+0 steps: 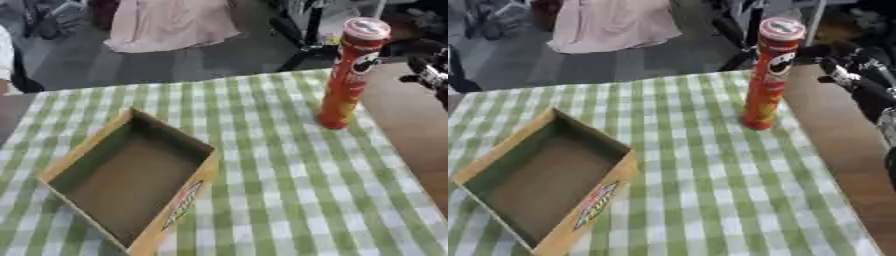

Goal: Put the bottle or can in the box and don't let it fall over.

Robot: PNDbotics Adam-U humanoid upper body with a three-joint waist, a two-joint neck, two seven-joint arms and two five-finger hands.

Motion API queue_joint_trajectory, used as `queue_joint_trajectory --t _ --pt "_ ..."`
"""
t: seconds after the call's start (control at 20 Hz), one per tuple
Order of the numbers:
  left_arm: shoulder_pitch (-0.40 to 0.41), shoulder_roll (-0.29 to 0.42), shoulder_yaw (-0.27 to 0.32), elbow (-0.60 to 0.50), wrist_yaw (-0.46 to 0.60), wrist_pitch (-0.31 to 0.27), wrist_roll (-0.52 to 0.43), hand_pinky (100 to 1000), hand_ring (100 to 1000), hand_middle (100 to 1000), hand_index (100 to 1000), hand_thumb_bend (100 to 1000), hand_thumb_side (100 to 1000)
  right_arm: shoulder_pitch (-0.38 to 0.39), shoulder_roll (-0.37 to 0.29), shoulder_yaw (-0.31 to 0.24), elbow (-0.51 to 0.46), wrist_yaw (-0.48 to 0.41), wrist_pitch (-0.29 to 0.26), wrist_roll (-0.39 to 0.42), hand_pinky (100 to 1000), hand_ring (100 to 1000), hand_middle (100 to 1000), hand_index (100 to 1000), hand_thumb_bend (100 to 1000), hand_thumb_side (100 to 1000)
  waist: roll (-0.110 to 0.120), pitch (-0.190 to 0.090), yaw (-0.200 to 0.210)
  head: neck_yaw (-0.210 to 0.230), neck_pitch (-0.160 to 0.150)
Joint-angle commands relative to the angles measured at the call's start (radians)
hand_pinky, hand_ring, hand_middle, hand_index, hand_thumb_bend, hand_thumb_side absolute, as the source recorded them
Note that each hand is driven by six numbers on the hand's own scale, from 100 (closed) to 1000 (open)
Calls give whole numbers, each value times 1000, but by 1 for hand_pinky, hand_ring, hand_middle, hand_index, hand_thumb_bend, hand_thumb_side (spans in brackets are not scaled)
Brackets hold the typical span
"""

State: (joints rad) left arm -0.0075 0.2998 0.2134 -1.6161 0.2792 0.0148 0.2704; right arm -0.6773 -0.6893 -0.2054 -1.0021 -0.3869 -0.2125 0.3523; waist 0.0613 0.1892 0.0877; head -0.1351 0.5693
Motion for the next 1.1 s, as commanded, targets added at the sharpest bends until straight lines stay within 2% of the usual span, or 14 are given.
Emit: queue_joint_trajectory --t 0.05,0.85,1.0,1.1 --pt "-3 17 6 -14 -3 0 -2 1000 692 673 767 137 857 -25 -18 1 -7 -7 -4 9 734 1000 1000 923 439 331 -1 -14 0 -3 -4" --pt "-2 7 5 -14 0 0 -1 1000 691 673 767 137 859 -45 20 4 -11 1 -19 37 756 1000 1000 932 444 352 7 3 1 -7 -4" --pt "-3 4 4 -14 0 0 -2 1000 691 673 767 137 860 -50 26 5 -10 1 -24 45 765 1000 1000 940 445 379 7 6 1 -8 -5" --pt "-3 2 3 -14 1 0 -3 1000 691 673 767 137 860 -54 31 5 -11 -1 -31 52 778 1000 1000 950 448 433 8 9 1 -8 -8"
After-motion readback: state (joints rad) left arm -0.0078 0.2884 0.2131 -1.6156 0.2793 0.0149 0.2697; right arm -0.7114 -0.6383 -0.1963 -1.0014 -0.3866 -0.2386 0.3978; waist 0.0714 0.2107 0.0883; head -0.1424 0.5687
